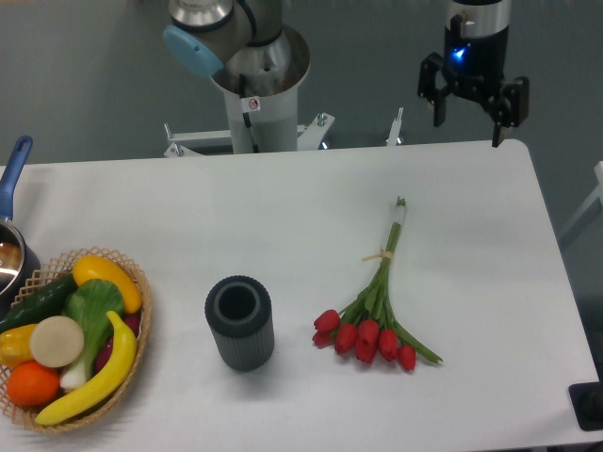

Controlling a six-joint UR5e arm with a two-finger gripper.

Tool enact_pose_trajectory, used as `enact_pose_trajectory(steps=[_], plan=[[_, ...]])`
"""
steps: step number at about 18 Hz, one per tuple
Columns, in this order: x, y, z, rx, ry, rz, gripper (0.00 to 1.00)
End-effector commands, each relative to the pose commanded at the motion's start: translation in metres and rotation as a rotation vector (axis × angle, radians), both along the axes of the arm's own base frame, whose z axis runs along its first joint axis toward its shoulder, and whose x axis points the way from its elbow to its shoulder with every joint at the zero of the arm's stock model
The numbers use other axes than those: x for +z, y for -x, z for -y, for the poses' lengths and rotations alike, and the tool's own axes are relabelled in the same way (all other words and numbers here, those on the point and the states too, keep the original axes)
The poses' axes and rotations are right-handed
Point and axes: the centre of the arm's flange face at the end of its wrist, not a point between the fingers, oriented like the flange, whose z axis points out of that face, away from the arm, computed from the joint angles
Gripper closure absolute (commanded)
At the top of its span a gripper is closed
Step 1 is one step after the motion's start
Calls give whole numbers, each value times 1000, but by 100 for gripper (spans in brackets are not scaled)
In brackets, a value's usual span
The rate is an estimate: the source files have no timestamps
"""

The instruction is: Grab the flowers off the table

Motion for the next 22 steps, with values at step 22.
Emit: enact_pose_trajectory(steps=[22], plan=[[-48, -7, -48, 268, -58, 98, 0]])
